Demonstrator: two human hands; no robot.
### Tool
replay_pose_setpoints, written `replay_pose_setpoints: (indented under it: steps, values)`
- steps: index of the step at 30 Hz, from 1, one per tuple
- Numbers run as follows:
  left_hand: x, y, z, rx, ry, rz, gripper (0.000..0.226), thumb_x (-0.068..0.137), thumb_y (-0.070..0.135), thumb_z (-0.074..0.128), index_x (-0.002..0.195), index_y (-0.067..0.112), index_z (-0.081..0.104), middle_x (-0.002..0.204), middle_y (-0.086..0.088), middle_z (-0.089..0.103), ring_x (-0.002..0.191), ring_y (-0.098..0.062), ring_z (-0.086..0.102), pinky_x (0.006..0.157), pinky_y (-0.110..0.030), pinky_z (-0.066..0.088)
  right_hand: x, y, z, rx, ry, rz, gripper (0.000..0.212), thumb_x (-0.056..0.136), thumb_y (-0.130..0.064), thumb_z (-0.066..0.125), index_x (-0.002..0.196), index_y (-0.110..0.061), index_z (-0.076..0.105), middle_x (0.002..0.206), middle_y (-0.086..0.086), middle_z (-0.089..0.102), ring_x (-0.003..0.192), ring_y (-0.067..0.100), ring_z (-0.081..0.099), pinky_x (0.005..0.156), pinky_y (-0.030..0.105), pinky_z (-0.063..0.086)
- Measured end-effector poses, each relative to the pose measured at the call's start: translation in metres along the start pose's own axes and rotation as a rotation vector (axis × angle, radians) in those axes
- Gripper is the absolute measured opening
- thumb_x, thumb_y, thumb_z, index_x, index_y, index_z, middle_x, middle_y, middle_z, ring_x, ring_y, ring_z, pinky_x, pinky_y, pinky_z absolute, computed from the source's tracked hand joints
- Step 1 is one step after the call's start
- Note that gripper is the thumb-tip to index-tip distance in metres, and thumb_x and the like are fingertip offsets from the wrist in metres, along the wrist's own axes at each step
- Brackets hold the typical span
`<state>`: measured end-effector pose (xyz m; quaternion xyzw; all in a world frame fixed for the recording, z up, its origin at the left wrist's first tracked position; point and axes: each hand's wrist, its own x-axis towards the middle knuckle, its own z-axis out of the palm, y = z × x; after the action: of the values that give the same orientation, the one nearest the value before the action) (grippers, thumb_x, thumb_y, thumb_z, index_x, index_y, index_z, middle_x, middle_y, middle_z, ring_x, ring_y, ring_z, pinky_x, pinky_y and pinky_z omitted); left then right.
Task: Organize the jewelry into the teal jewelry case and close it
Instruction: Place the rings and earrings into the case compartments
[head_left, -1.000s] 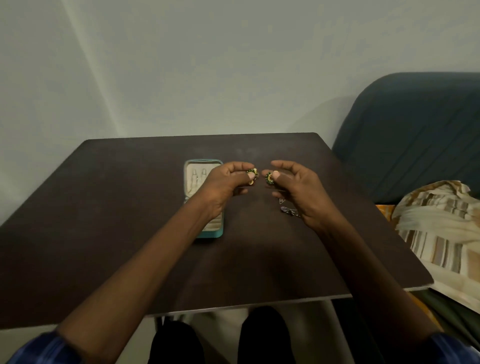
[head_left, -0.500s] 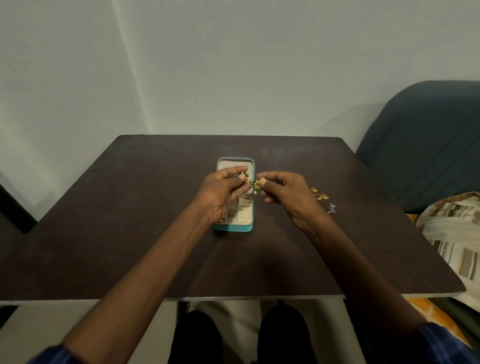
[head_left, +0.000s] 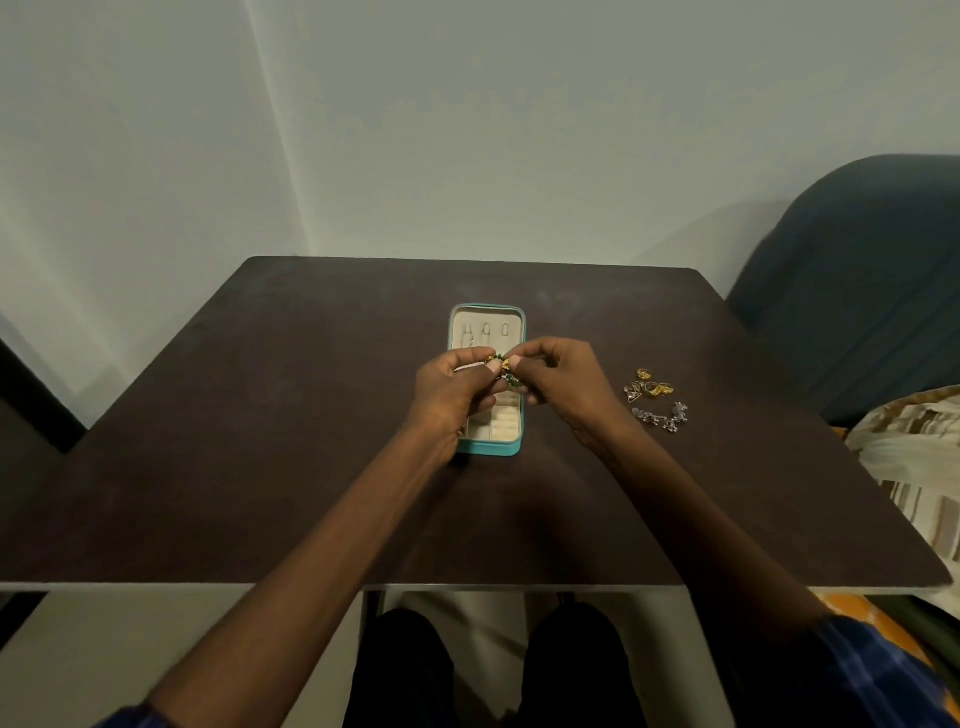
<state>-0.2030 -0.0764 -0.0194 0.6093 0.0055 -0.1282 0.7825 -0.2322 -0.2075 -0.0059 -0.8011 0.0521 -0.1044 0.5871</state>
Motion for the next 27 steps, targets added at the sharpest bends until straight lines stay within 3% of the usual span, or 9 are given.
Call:
replay_pose_setpoints:
  steps: [4, 8, 9, 12, 14, 17, 19, 23, 27]
  values:
    - [-0.002, -0.002, -0.005, -0.087, 0.01, -0.035, 0.013, 0.086, 0.002, 0.062, 0.098, 0.005, 0.059, 0.085, -0.013, 0.069, 0.06, -0.01, 0.069, 0.06, -0.02, 0.056, 0.006, 0.004, 0.003, -0.165, -0.023, -0.064, 0.014, 0.088, -0.009, 0.06, 0.099, -0.008, 0.069, 0.082, 0.005, 0.067, 0.066, 0.007, 0.06, 0.052, 0.012, 0.045]
    - [-0.006, -0.005, -0.012, -0.055, -0.006, -0.059, 0.022, 0.087, 0.005, 0.062, 0.107, -0.003, 0.057, 0.076, -0.013, 0.067, 0.052, -0.01, 0.063, 0.046, -0.019, 0.053, 0.011, 0.007, 0.007, -0.304, -0.1, -0.097, 0.012, 0.085, -0.011, 0.064, 0.095, -0.01, 0.069, 0.078, 0.012, 0.067, 0.07, 0.016, 0.06, 0.065, 0.031, 0.05]
    - [-0.008, -0.006, -0.015, -0.008, -0.023, -0.052, 0.022, 0.088, 0.007, 0.061, 0.106, -0.004, 0.057, 0.075, -0.012, 0.066, 0.049, -0.009, 0.062, 0.044, -0.018, 0.05, 0.012, 0.007, 0.007, -0.348, -0.119, -0.103, 0.011, 0.085, -0.011, 0.064, 0.094, -0.01, 0.07, 0.077, 0.011, 0.067, 0.071, 0.018, 0.061, 0.067, 0.032, 0.05]
    - [-0.013, -0.007, -0.026, 0.274, -0.079, -0.004, 0.018, 0.091, 0.013, 0.057, 0.098, -0.003, 0.062, 0.071, -0.007, 0.065, 0.039, -0.004, 0.054, 0.036, -0.014, 0.038, 0.014, 0.003, 0.006, -0.502, -0.212, -0.109, 0.011, 0.086, -0.01, 0.063, 0.094, -0.009, 0.07, 0.081, -0.004, 0.061, 0.078, 0.011, 0.056, 0.063, 0.014, 0.042]
    - [-0.01, -0.008, -0.034, 0.499, -0.104, 0.012, 0.02, 0.091, 0.016, 0.058, 0.088, -0.001, 0.065, 0.068, -0.005, 0.065, 0.038, -0.005, 0.048, 0.035, -0.013, 0.035, 0.015, 0.002, 0.008, -0.6, -0.291, -0.102, 0.012, 0.086, -0.011, 0.063, 0.095, -0.011, 0.071, 0.089, -0.004, 0.059, 0.085, 0.009, 0.053, 0.06, 0.009, 0.036]
    - [-0.004, -0.009, -0.043, 0.734, -0.142, 0.022, 0.02, 0.089, 0.02, 0.061, 0.076, 0.007, 0.068, 0.064, -0.002, 0.065, 0.039, -0.004, 0.045, 0.038, -0.013, 0.035, 0.017, 0.006, 0.017, -0.682, -0.347, -0.075, 0.012, 0.086, -0.011, 0.062, 0.095, -0.013, 0.07, 0.117, 0.008, 0.062, 0.103, 0.019, 0.057, 0.067, 0.017, 0.04]
    - [-0.002, -0.011, -0.045, 0.803, -0.158, 0.032, 0.023, 0.089, 0.023, 0.061, 0.069, 0.012, 0.067, 0.061, 0.0, 0.064, 0.038, 0.0, 0.047, 0.039, -0.011, 0.035, 0.019, 0.008, 0.023, -0.731, -0.345, -0.071, 0.013, 0.087, -0.01, 0.061, 0.096, -0.013, 0.07, 0.124, 0.01, 0.06, 0.111, 0.024, 0.056, 0.072, 0.024, 0.041]
    - [-0.002, -0.019, -0.044, 0.995, -0.122, 0.125, 0.031, 0.087, 0.025, 0.063, 0.057, 0.016, 0.064, 0.061, 0.001, 0.066, 0.056, -0.001, 0.058, 0.053, -0.018, 0.043, 0.021, 0.01, 0.029, -0.816, -0.357, -0.066, 0.015, 0.087, -0.009, 0.06, 0.098, -0.014, 0.07, 0.116, 0.01, 0.064, 0.104, 0.024, 0.059, 0.073, 0.026, 0.043]
    - [0.002, -0.026, -0.042, 1.06, -0.075, 0.143, 0.009, 0.085, 0.021, 0.064, 0.076, 0.018, 0.064, 0.075, 0.003, 0.065, 0.079, -0.008, 0.061, 0.059, -0.018, 0.043, 0.023, 0.014, 0.031, -0.883, -0.374, -0.042, 0.015, 0.085, -0.012, 0.061, 0.096, -0.018, 0.07, 0.108, 0.009, 0.066, 0.097, 0.025, 0.061, 0.081, 0.037, 0.052]
